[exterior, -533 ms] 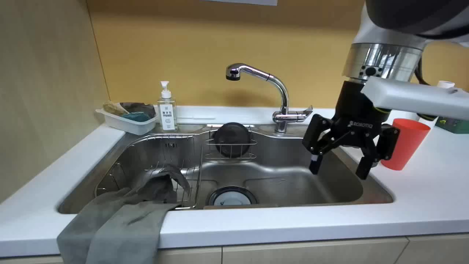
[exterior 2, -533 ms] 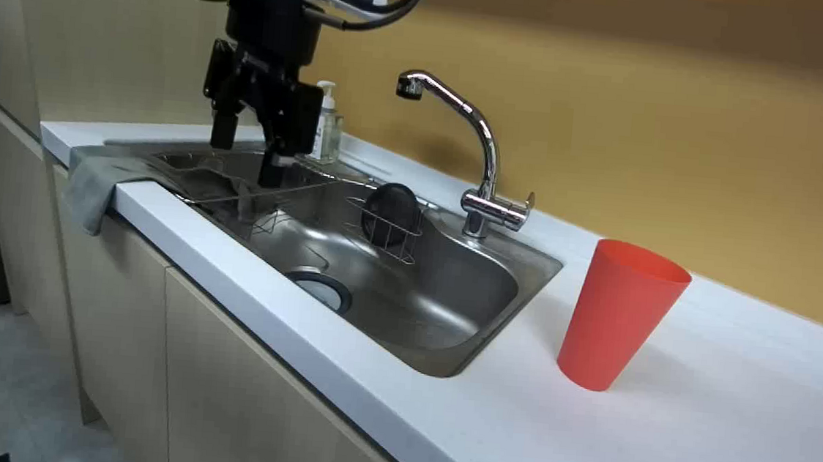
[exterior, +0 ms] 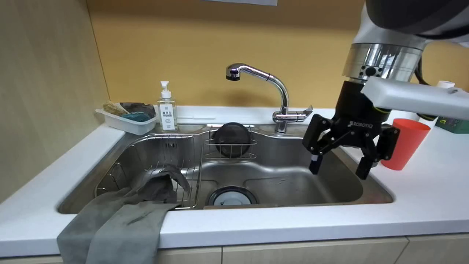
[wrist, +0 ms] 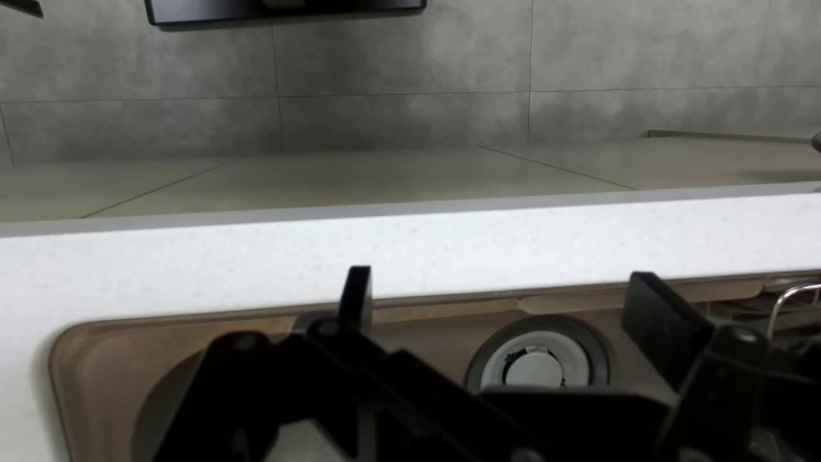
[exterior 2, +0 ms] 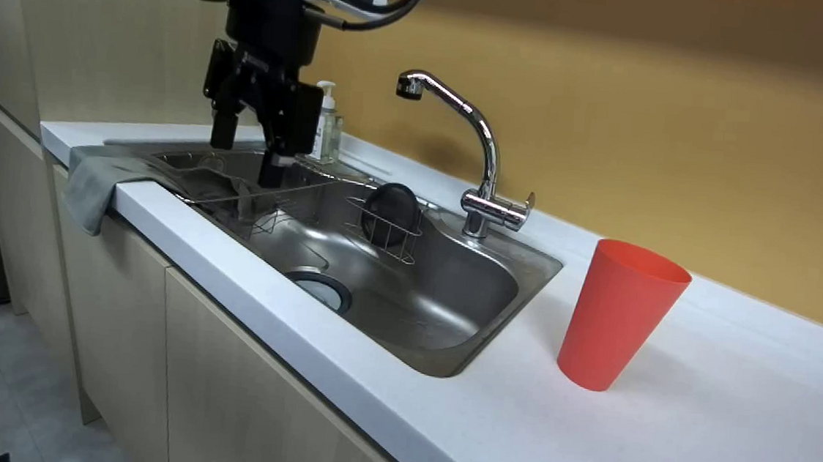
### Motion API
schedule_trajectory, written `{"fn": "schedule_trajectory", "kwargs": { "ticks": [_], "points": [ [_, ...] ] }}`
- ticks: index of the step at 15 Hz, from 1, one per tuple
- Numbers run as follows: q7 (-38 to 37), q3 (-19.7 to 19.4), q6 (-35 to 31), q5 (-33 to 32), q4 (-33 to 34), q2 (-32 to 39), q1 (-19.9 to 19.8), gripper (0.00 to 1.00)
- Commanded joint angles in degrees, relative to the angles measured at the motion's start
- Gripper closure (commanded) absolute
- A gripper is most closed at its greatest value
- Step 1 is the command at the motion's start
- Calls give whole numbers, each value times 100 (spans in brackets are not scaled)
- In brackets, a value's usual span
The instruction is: Put the orange cup inside the sink
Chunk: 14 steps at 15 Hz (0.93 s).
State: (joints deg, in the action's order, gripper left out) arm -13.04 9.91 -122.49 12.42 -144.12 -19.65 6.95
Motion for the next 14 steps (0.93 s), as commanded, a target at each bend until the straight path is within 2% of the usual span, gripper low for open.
{"fn": "schedule_trajectory", "kwargs": {
  "ticks": [1,6,11,14],
  "points": [
    [-9,-32,7,-14,5,1,30,0],
    [-217,-51,-141,-292,56,-58,-149,0],
    [-394,-486,-354,-971,394,-263,-868,0],
    [-357,-816,-381,-1219,836,-331,-1304,0]
  ]
}}
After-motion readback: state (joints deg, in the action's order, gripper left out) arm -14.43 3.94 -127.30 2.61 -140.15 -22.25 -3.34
